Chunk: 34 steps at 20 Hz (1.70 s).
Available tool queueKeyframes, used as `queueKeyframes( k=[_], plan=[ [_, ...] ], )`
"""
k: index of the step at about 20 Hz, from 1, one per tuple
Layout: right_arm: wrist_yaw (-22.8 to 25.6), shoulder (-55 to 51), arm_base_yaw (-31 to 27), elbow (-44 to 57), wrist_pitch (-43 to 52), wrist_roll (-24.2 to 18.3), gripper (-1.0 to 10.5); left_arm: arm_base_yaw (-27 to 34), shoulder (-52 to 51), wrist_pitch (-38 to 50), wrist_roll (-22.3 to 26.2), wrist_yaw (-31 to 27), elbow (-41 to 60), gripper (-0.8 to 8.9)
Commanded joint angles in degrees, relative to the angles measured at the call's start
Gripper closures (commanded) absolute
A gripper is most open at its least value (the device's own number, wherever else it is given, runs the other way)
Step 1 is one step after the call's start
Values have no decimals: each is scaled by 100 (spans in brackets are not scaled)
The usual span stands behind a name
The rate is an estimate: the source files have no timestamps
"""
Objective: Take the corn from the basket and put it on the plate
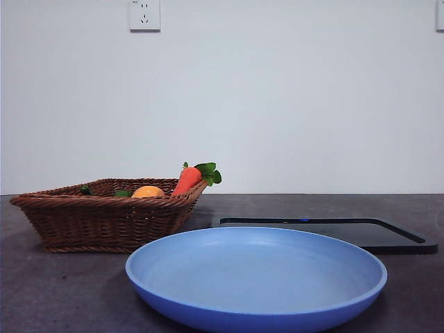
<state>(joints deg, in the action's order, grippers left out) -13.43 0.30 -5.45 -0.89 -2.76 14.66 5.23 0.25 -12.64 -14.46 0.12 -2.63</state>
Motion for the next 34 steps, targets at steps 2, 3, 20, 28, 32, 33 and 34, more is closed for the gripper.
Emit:
queueKeyframes(
  k=[2, 3, 20, 28, 32, 33, 34],
  plan=[
    [-232, -9, 4, 22, 48, 409, 945, 15, -9, -35, -654, 111, 103, 810],
    [-293, -9, 2, 15, 48, 608, 945, 15, -9, -7, -772, 238, 74, 810],
    [-350, 691, 7, -1685, -1038, 527, 945, 15, 748, -684, -1311, 1432, -1797, 809],
    [-505, 1958, 13, -3093, -2232, -328, 945, 15, 1934, -1582, -376, 2059, -2948, 809],
    [-739, 2651, 90, -3788, -2981, -826, 945, 15, 2411, -1987, 26, 2531, -3340, 809],
    [-828, 2844, 131, -3960, -3193, -994, 945, 15, 2518, -2087, 114, 2632, -3412, 809],
    [-927, 2999, 170, -4100, -3366, -1123, 945, 15, 2625, -2186, 203, 2750, -3473, 809]
  ],
)
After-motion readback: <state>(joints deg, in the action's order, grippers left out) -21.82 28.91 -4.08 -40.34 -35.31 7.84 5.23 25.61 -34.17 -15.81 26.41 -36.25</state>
